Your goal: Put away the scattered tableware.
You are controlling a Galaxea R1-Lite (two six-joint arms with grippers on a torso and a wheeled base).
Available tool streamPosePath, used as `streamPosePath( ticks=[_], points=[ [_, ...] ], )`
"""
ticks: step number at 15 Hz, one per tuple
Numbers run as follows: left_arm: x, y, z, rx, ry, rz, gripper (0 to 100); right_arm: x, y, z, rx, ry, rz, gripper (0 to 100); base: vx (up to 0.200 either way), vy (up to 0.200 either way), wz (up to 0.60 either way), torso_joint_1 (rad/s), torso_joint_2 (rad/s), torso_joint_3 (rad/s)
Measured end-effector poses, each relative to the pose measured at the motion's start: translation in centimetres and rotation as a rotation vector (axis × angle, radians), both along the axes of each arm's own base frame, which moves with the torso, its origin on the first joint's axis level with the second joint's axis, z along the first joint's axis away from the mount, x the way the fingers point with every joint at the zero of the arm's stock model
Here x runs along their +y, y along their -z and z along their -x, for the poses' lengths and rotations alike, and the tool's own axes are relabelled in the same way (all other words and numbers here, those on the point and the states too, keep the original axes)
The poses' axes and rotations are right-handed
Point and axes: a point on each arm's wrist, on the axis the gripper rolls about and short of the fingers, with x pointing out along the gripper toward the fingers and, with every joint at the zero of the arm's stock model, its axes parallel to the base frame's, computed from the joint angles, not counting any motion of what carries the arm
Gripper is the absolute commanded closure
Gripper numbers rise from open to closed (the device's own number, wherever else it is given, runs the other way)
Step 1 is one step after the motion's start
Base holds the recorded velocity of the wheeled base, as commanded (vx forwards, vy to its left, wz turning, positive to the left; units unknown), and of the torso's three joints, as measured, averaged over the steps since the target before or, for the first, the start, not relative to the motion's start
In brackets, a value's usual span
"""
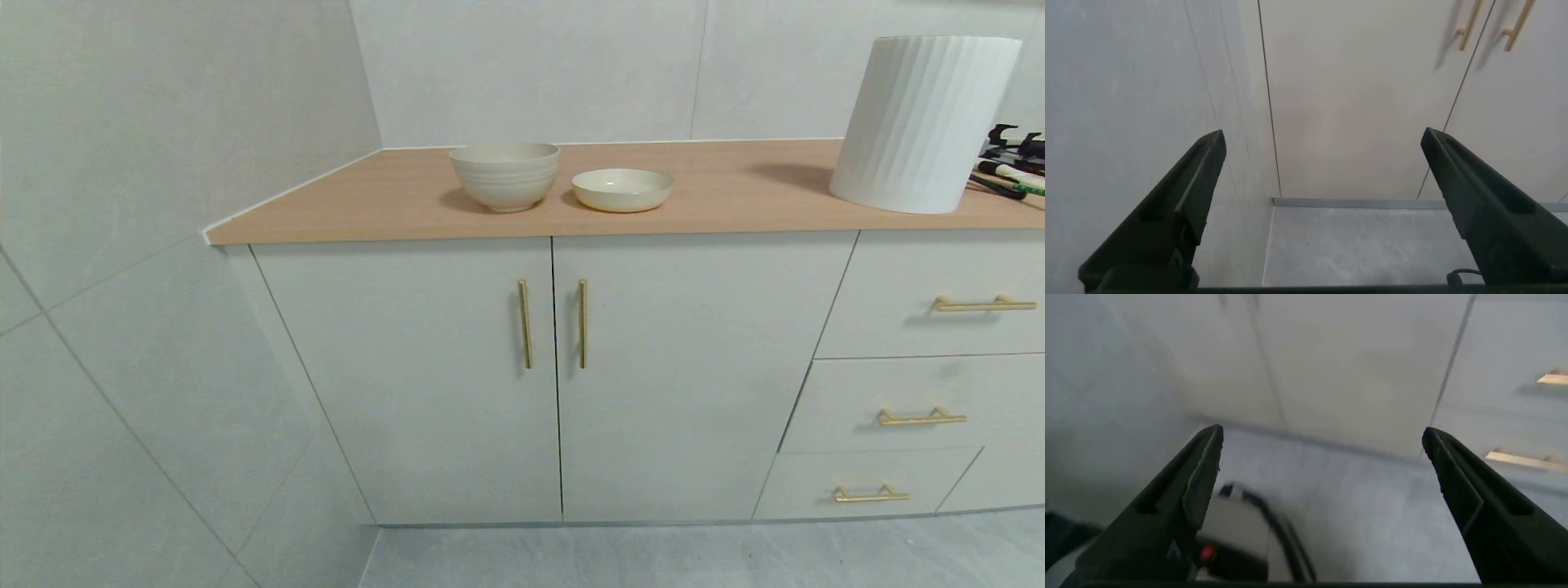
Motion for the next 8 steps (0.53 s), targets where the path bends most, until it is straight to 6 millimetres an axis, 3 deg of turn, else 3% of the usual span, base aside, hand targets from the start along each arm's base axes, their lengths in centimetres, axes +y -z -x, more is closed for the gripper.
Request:
streamPosePath(
  ticks=[4, 8],
  points=[
    [0.0, 0.0, 0.0, 0.0, 0.0, 0.0, 0, 0.5, -2.8, -3.4, 0.155, -0.1, 0.011, 0, 0.0, 0.0, 0.0, 0.0, 0.0, 0.0],
    [0.0, 0.0, 0.0, -0.001, 0.0, -0.001, 0, 2.3, -6.4, -9.9, 0.121, -0.202, -0.002, 0, 0.0, 0.0, 0.0, 0.0, 0.0, 0.0]
  ],
)
